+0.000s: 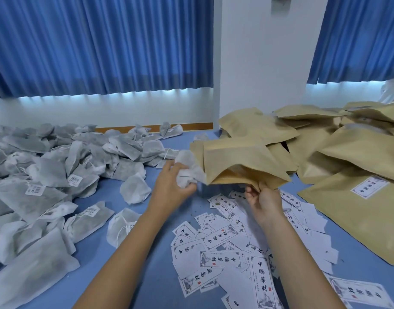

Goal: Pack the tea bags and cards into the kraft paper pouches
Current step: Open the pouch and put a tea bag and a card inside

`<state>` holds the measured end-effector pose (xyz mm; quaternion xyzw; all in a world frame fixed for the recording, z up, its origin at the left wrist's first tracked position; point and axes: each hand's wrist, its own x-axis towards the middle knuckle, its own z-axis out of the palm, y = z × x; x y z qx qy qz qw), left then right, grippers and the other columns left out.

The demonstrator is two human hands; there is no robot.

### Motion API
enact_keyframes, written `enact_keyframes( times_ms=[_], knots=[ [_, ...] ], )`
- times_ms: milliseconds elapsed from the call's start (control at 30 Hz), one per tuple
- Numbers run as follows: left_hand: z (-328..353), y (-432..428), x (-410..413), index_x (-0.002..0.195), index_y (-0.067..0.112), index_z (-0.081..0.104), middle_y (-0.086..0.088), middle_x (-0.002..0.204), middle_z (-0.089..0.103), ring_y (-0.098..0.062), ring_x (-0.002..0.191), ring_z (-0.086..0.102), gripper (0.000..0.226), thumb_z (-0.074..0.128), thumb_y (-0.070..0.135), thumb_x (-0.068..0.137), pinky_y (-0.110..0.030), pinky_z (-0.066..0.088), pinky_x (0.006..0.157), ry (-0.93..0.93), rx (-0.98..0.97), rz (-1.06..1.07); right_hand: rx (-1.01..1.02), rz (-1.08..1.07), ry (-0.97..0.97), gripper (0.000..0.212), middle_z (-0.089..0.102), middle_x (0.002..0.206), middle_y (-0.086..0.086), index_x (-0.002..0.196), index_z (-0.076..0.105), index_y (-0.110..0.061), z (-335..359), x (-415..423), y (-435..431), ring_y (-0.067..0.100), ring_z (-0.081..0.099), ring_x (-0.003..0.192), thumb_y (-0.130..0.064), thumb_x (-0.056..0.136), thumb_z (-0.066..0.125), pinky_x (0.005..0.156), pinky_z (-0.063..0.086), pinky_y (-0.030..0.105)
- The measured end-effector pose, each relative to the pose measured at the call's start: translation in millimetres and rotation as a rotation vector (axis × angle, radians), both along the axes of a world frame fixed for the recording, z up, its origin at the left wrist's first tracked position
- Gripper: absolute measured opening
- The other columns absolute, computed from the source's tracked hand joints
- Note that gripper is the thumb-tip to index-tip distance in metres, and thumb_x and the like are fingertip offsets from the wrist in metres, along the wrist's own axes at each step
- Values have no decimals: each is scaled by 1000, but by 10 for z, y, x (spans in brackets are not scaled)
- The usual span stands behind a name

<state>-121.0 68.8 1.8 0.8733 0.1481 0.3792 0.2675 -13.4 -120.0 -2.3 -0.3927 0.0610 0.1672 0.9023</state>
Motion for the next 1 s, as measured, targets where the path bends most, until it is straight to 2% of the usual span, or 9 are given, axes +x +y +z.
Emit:
enact_keyframes(
  times_ms=[100,200,367,467,567,700,800,900,1000],
  knots=[
    [184,-172,-75,88,31,61,12,92,63,4,83,57,22,61,31,66,-9,41,74,-330,-293,-99,19,58,-8,20,56,90,17,96,53,-6,0,-16,-6,18,48,65,-6,103,35,44,47,18],
    [276,-320,-159,91,32,62,17,87,68,3,82,60,24,61,21,70,-10,44,72,-435,-542,-230,47,47,-1,20,55,86,12,98,52,-8,-1,-19,3,16,47,64,-3,103,33,51,48,21],
    [353,-644,-229,89,27,65,12,97,60,-2,88,58,25,66,16,67,-18,43,79,13,-98,-555,-14,58,-39,25,61,67,3,91,54,-12,18,-23,40,12,55,55,1,100,34,51,49,21],
    [351,-817,-132,101,18,66,9,114,55,-13,99,50,29,69,26,74,-32,47,78,288,341,-391,-218,61,-81,23,51,60,1,76,53,-16,-23,-6,28,14,46,53,-2,93,44,52,37,22],
    [371,-968,-71,105,19,63,11,110,55,-16,93,42,33,59,37,78,-31,41,61,335,560,-250,-320,46,-104,24,42,63,3,70,48,-16,-95,25,9,17,40,57,-3,90,45,55,31,25],
    [372,-1107,14,93,16,61,7,94,53,-20,88,44,25,54,37,79,-28,30,56,340,549,-146,-394,-24,-195,21,54,71,6,77,55,-14,-100,41,12,22,50,72,-4,91,45,65,41,32],
    [415,-1129,124,97,15,59,5,100,54,-22,94,47,25,57,33,80,-28,32,57,281,476,4,-484,-5,-345,23,67,102,8,114,57,-12,-110,1,54,22,64,89,-7,97,43,79,54,35],
    [477,-1135,230,84,13,60,1,87,59,-23,83,55,19,60,30,76,-28,35,55,142,138,64,-458,36,-394,23,64,82,0,111,57,-15,-114,-89,78,11,56,58,-5,93,47,44,43,24],
    [489,-1126,366,82,6,60,-9,86,62,-28,83,57,21,60,27,78,-34,43,61,162,39,114,-541,71,-432,21,55,70,5,105,56,-20,-102,-166,102,17,44,49,-8,95,42,40,35,24]
  ],
)
